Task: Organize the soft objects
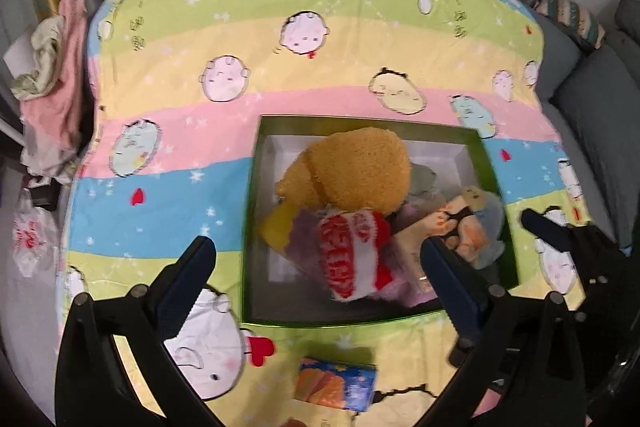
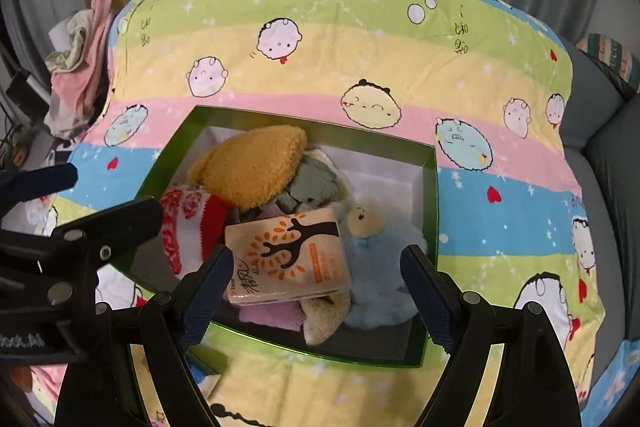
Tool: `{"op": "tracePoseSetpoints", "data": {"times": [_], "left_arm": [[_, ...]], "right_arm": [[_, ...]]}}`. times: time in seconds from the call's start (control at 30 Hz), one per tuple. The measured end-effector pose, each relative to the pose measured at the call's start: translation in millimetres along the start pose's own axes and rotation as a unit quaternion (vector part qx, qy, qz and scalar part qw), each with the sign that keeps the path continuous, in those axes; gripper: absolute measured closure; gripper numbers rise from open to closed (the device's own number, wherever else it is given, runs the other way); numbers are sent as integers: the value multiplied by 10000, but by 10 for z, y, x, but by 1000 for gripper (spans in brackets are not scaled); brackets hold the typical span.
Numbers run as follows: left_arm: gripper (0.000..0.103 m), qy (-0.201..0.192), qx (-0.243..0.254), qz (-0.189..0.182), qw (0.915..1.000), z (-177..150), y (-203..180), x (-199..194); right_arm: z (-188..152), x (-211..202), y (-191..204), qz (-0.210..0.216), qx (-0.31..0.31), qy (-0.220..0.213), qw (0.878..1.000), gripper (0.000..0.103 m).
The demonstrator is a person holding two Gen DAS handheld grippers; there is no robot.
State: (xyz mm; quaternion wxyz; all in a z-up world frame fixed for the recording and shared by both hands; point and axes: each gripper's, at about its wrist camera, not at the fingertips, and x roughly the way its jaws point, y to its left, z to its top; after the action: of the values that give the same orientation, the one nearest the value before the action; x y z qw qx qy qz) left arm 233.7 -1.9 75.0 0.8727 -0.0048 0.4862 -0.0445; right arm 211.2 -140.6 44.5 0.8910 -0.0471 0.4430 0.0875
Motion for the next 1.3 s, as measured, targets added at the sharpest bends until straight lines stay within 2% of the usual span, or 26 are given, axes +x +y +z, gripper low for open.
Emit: {"op": "tracePoseSetpoints", "data": {"times": [0.03, 0.1, 0.2, 0.23, 0.3, 0.4, 0.47, 0.53, 0.6, 0.67, 0.7, 0.77, 0.83, 0.9, 1.13, 1.2, 1.3], "left_arm": [[1, -12, 45, 159, 9999, -26, 6, -7], [1, -101, 88, 230, 9996, -123, 59, -36], [1, -147, -118, -185, 9997, -435, 285, -62], [1, -135, -141, -341, 9992, -571, 355, -57], [1, -130, -59, -424, 9990, -855, 440, -29], [1, 136, -35, -633, 9979, -1218, 503, 181], [2, 348, -121, -824, 9959, -1324, 504, 348], [4, 431, -139, -1209, 9916, -1386, 460, 460], [22, 471, -167, -1553, 9866, -1480, 406, 555], [25, 650, -294, -1644, 9838, -1570, 370, 679], [26, 488, -278, -1603, 9855, -1604, 351, 671], [26, 443, -136, -1531, 9871, -1620, 298, 646], [31, 406, -91, -1640, 9856, -1583, 317, 641], [31, 320, -57, -1686, 9851, -1550, 349, 633], [30, -275, 284, -1731, 9841, -1427, 298, 286], [30, -464, 432, -1722, 9830, -1239, 234, 98], [27, -648, 586, -1716, 9813, -769, 86, -88]], "right_arm": [[-23, -1, 2, -59, 7, 16, 10000, 17], [-111, -41, 9, -43, 26, -48, 10000, 17], [-503, -154, 84, 766, -164, -205, 9967, 17], [-640, -155, 128, 921, -290, -145, 9952, 17], [-962, -103, 246, 1228, -513, 26, 9911, 17], [-1334, 72, 377, 1536, -600, 154, 9862, 17], [-1426, 176, 446, 1700, -517, 94, 9840, 17], [-1443, 303, 531, 1800, -485, 93, 9824, 18], [-1462, 390, 638, 1878, -545, 89, 9807, 29], [-1487, 433, 771, 2039, -604, 25, 9771, 54], [-1489, 450, 826, 2063, -669, 11, 9762, 56], [-1494, 476, 926, 1870, -868, -108, 9785, 59], [-1474, 486, 942, 1851, -970, -189, 9777, 59], [-1459, 482, 958, 1802, -1073, -240, 9775, 63], [-1319, 150, 952, 1702, -1349, -722, 9735, 64], [-1208, 1, 911, 1676, -1333, -910, 9726, 64], [-809, -259, 706, 1470, -1193, -1275, 9736, 64]]}}
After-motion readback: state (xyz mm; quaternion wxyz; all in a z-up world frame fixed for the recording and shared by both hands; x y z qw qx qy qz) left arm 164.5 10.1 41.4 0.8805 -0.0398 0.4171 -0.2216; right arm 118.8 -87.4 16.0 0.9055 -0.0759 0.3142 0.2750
